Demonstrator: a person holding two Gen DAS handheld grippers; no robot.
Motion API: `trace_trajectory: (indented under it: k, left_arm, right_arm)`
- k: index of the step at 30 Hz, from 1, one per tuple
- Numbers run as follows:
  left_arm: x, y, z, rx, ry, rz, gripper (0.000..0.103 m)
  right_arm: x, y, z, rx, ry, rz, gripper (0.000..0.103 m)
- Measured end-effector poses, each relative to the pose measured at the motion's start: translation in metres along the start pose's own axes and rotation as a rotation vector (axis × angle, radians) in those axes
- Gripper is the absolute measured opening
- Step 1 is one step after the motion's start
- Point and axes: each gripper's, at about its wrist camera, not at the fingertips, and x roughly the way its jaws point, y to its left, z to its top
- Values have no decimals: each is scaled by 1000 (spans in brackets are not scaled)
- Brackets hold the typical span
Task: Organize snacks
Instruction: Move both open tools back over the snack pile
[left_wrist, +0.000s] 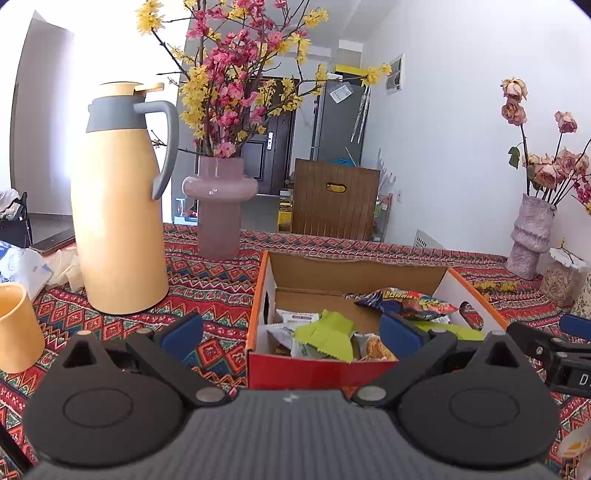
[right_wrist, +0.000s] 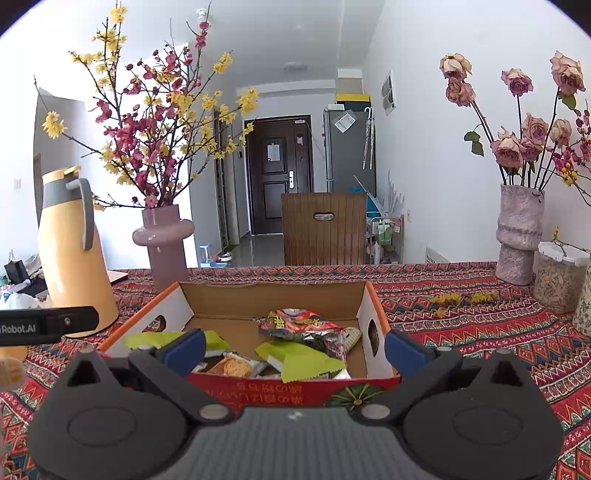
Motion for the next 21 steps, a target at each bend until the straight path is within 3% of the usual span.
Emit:
trace_trajectory:
  k: [21]
  left_arm:
    - [9,29,-62,25,114,41,103]
  right_arm:
    - [-3,1,-71,11,211,-2,103]
